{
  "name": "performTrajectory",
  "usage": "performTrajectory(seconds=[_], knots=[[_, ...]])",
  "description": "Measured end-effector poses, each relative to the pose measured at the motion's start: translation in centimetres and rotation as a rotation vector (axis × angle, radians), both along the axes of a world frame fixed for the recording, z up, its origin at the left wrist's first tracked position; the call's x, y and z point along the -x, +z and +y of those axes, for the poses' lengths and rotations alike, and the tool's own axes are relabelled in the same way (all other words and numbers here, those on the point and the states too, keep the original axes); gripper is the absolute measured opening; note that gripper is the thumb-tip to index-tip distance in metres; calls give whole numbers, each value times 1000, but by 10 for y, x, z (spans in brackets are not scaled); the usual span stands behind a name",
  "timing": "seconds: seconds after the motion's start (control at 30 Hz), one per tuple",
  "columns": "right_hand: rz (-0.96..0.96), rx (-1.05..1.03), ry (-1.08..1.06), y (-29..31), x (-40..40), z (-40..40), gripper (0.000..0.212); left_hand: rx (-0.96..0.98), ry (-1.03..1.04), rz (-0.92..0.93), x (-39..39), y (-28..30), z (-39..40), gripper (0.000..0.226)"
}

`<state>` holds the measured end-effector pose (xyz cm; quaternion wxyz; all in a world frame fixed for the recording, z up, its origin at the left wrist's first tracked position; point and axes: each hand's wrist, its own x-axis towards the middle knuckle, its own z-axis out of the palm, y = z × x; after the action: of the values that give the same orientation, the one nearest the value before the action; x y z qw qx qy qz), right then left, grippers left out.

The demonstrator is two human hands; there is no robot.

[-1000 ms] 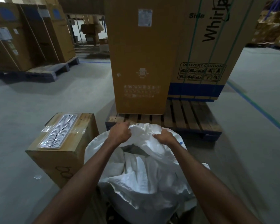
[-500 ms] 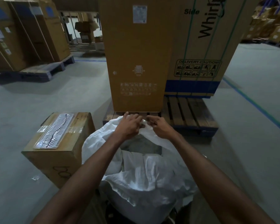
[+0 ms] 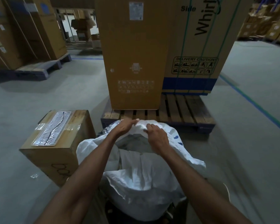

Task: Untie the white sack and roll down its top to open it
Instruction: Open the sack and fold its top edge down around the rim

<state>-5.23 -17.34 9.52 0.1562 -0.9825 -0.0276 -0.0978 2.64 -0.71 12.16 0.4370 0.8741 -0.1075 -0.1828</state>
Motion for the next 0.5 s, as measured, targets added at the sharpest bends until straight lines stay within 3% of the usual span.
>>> performTrajectory(seconds=[0.07, 0.13, 0.23, 0.3, 0.37, 0.5], knots=[[200, -198, 4, 5, -9, -9, 28, -95, -122, -154, 3, -6, 3, 55], [359, -317, 21, 14, -18, -20, 33, -317, -290, -469, 2, -20, 10, 66], [513, -378, 44, 36, -25, -26, 43, -456, -423, -820, -5, -36, 10, 49], [504, -404, 34, 42, -32, -25, 42, -381, -409, -784, -7, -36, 1, 34], [357, -360, 40, 37, -34, -23, 46, -373, -351, -614, -10, -33, -5, 24], [170, 44, 19, 12, -18, -14, 50, -390, -188, -318, -28, -35, 4, 39]])
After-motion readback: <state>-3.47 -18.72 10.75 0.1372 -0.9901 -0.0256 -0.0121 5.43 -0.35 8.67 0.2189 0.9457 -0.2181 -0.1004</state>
